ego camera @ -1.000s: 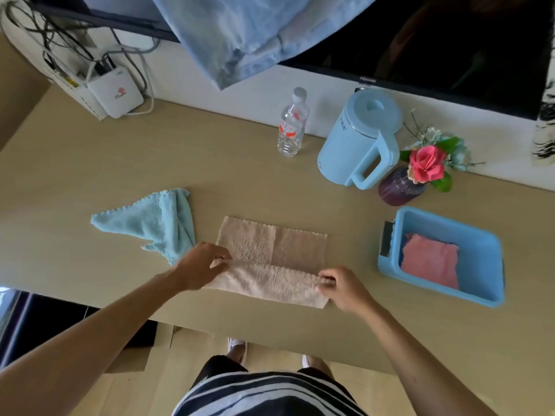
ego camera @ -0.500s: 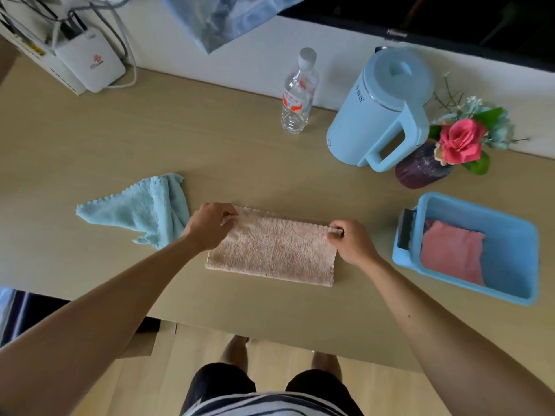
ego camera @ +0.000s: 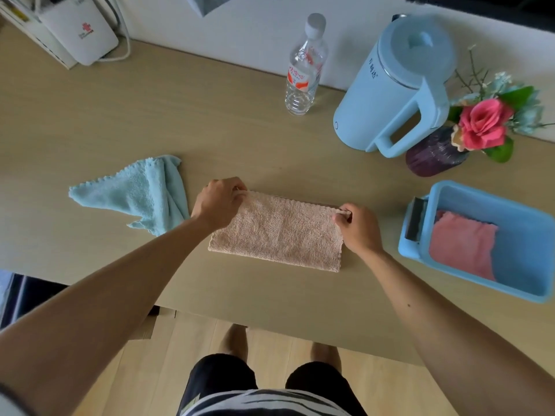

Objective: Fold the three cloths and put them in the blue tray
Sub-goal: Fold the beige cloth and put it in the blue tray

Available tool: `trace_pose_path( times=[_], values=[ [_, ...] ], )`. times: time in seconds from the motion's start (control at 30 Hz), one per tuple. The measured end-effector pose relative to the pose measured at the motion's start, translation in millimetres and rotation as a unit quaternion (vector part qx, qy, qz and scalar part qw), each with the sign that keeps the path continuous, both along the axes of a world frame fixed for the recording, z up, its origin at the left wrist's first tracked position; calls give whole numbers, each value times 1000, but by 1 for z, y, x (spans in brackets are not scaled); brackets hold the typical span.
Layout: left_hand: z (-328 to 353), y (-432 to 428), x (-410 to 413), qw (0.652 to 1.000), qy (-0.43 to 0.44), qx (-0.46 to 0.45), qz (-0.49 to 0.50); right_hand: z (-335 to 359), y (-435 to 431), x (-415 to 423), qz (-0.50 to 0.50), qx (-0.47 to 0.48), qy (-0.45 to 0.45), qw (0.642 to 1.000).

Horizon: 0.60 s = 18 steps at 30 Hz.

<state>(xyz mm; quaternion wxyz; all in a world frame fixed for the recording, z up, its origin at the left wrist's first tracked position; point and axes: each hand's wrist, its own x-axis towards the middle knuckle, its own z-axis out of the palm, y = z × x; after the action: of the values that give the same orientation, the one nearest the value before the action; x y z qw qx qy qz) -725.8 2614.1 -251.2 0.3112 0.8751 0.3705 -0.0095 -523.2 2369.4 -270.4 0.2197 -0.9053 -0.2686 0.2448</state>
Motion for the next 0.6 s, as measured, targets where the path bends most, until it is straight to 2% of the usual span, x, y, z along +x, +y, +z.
trace_pose_path(
  times=[0.13, 0.23, 0.3, 0.37, 0.43, 0.6],
  values=[
    [-3, -1, 2, 1000, -4, 24, 18, -1, -1, -2, -11, 3, -28, 1000],
    [-4, -11, -1, 988, -12, 153, -6, 1, -5, -9, 25, -13, -175, 984],
    [-3, -32, -6, 980, -17, 191, -59, 3, -5, -17, 108, 8, -224, 969],
    [-9, -61, -15, 979, 3, 160, -123, 1, -4, -26, 202, 22, -203, 958],
    [-19, -85, -24, 983, 44, 125, -129, -6, -5, -34, 247, 0, -174, 953],
    [-40, -99, -30, 971, 116, 165, -130, -13, -18, -40, 251, -46, -162, 953]
  ],
)
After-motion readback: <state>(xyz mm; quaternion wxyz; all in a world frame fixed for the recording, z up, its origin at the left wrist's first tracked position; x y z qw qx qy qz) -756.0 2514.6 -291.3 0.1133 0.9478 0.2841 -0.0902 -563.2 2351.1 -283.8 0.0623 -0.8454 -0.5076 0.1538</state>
